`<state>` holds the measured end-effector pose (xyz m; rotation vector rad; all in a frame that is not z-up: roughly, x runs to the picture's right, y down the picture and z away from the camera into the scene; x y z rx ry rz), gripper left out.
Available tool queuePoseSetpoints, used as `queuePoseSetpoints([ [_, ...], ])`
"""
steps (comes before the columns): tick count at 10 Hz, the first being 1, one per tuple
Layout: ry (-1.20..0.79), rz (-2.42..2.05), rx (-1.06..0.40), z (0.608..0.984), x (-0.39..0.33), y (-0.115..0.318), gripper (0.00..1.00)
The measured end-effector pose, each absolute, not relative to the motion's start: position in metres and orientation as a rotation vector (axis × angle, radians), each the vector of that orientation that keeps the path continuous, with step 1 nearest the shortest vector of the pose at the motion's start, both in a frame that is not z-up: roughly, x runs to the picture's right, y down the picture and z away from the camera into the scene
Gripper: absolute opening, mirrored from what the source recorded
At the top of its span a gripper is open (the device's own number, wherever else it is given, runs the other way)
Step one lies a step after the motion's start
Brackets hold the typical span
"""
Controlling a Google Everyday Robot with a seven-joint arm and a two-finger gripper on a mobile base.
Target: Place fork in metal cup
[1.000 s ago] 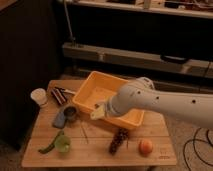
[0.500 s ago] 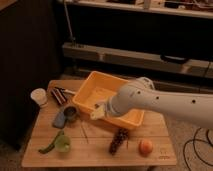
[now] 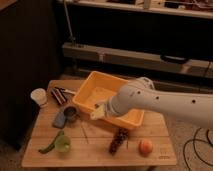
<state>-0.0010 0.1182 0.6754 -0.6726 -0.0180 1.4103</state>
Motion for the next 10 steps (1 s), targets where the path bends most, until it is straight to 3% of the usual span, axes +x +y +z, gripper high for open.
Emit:
queuePoseSetpoints([
  [3,-0.003,1.305,-0.733,0.683,-0.024,0.132,0.8],
  [7,0.064,1.096,-0.85,0.706,-0.106,0.197,0.8],
  [10,0.093,1.02,-0.864,0.711,-0.124,0.207,0.8],
])
